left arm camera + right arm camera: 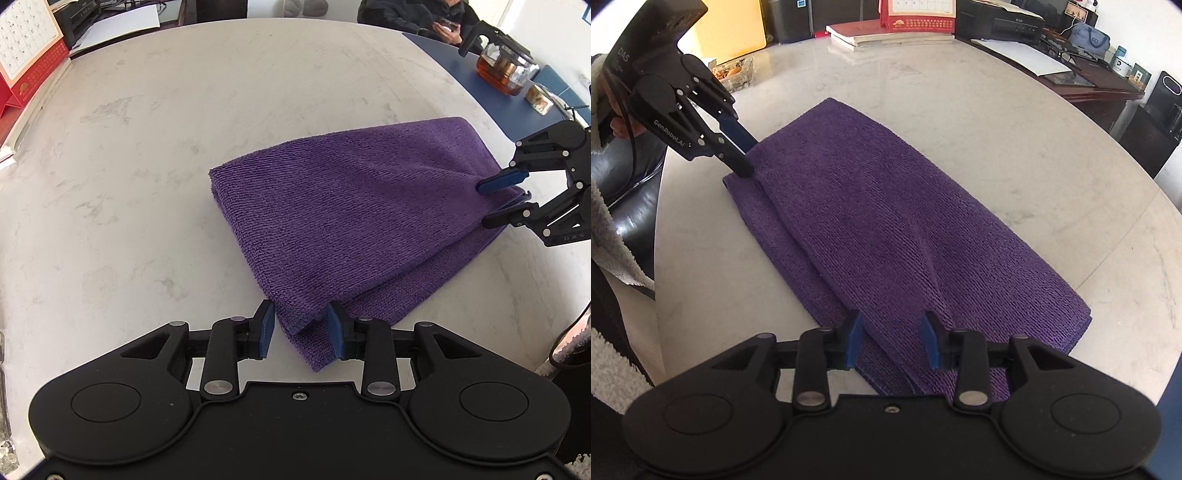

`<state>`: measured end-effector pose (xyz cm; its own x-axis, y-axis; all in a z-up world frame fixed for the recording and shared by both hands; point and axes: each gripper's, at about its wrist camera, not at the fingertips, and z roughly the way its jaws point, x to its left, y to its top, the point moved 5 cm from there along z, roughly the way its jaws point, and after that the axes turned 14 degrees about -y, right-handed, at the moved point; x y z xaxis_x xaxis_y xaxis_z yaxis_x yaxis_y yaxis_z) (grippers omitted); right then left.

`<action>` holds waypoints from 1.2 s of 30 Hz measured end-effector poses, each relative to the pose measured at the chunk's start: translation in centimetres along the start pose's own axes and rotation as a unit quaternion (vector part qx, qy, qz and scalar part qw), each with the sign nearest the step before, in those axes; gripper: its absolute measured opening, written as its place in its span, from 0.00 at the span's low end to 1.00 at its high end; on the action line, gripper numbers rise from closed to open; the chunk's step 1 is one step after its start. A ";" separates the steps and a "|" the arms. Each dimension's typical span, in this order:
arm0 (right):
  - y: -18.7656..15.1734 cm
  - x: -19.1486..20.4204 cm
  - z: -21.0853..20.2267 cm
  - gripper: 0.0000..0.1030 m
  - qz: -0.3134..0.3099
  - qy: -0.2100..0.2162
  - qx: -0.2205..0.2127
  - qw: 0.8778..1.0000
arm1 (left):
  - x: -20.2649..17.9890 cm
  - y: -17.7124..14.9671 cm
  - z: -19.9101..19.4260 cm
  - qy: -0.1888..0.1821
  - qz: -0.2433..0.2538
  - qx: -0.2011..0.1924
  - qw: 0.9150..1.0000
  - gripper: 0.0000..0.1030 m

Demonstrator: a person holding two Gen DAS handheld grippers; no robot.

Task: Fold towel
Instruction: 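Fold the held corners over onto the towel with both grippers, then hold the folded edge with both grippers and press it onto the towel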

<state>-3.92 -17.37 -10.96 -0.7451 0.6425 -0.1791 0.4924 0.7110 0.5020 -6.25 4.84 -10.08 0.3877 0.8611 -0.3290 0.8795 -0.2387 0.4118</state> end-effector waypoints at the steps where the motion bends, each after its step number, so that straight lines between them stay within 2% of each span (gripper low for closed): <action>1: 0.0 0.0 0.0 0.32 0.001 0.002 0.000 1.000 | 0.1 0.1 0.0 -0.001 -0.002 0.000 1.000 0.26; 3: 0.1 -0.1 0.1 0.32 0.002 0.006 -0.002 1.000 | 0.2 0.2 0.0 -0.007 -0.015 -0.001 1.000 0.19; 4: 0.2 -0.1 0.1 0.32 0.002 0.008 -0.002 1.000 | 0.3 0.2 0.0 -0.009 -0.021 -0.001 1.000 0.12; 7: -0.3 0.2 0.3 0.32 0.003 0.013 -0.005 1.000 | 0.7 0.5 -0.3 -0.018 -0.045 -0.008 0.999 0.06; 13: -0.5 -0.1 0.2 0.32 0.008 0.024 -0.012 1.000 | 1.1 0.8 -0.8 -0.050 -0.092 -0.022 0.994 0.04; 19: -0.7 -0.4 0.0 0.32 0.008 0.033 -0.016 0.999 | -0.4 1.3 -2.2 -0.058 -0.076 -0.038 0.995 0.04; 26: -0.5 -0.6 0.1 0.32 -0.003 0.040 -0.015 0.999 | -1.3 0.9 -4.2 -0.092 -0.105 -0.060 0.988 0.04; 31: -0.4 -0.7 0.2 0.32 -0.011 0.043 -0.012 0.999 | -0.6 -0.2 -2.6 -0.074 -0.123 -0.038 0.989 0.04; 36: -0.2 -0.6 0.1 0.32 -0.025 0.042 -0.006 0.999 | 0.1 -1.1 -1.4 -0.074 -0.129 -0.020 0.989 0.04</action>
<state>-3.47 -17.86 -11.02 -0.8033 0.5804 -0.1333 0.4493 0.7376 0.5041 -7.55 5.84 -9.33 0.1905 0.8148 -0.5476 0.9440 0.0009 0.3298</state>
